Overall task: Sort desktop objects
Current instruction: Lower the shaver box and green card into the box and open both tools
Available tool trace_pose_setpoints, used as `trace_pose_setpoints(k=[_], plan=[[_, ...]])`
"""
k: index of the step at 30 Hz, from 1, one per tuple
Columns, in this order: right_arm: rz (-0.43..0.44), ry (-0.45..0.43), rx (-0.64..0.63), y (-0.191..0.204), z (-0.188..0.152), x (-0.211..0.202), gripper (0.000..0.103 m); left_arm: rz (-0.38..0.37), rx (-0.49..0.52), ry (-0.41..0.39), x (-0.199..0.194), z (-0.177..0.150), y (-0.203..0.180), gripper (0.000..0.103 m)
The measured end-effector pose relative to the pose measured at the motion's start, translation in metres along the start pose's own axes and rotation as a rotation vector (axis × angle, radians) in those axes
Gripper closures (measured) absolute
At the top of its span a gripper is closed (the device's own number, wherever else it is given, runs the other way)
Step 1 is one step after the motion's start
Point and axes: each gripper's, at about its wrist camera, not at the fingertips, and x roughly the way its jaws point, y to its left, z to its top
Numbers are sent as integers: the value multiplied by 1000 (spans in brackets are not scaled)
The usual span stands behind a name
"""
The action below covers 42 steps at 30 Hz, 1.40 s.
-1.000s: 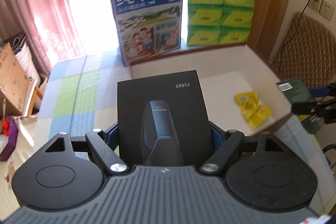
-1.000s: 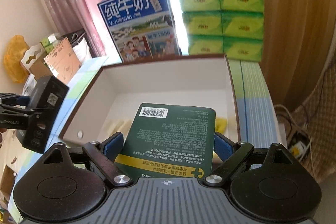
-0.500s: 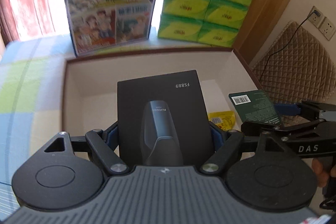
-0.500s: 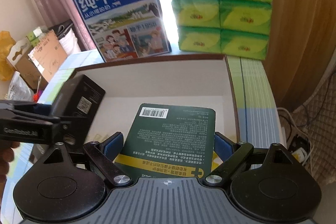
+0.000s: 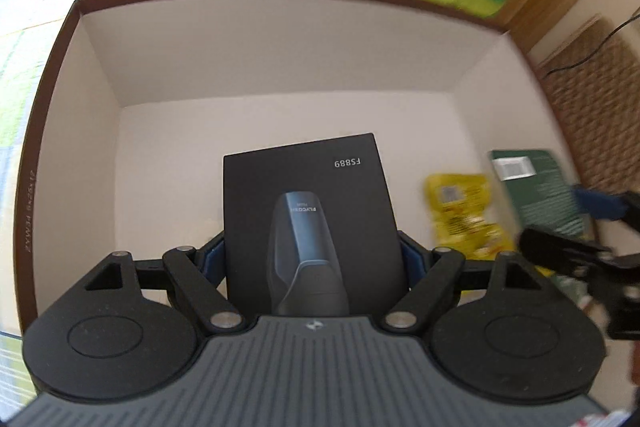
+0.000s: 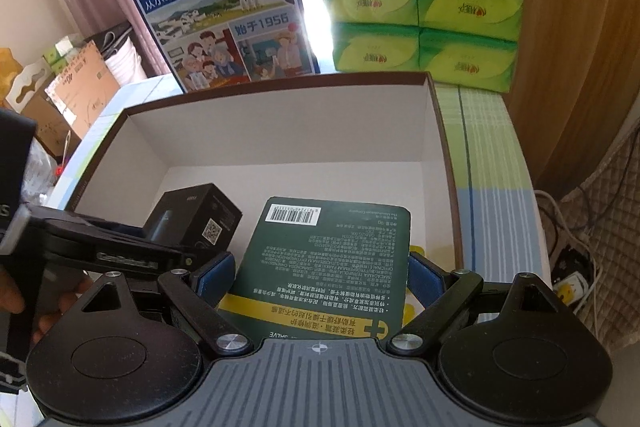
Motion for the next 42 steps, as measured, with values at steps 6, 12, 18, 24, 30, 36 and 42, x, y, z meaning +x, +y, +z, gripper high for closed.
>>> trace_pose_setpoints(k=[6,12,18,24,30,36,42], plan=[[-5,25,-25,8,-4,13,16,126,67,-5,3,1,-1,26],[-32,36,-80,19,-7,25,16,162,67,2,1,1,10,26],[-26,40,-108,26,-5,31,16,171,91,-18,-4,0,7,26],[-21,53,-130,33,-6,40,16,155,105,-44,-14,2,4,22],[-14,67,-126,34,-6,46,16,144,112,-66,-24,3,2,18],[-3,75,-103,33,-7,51,16,139,119,-67,-24,5,2,17],[-8,59,-118,34,-8,50,15,136,118,-64,-25,4,2,17]])
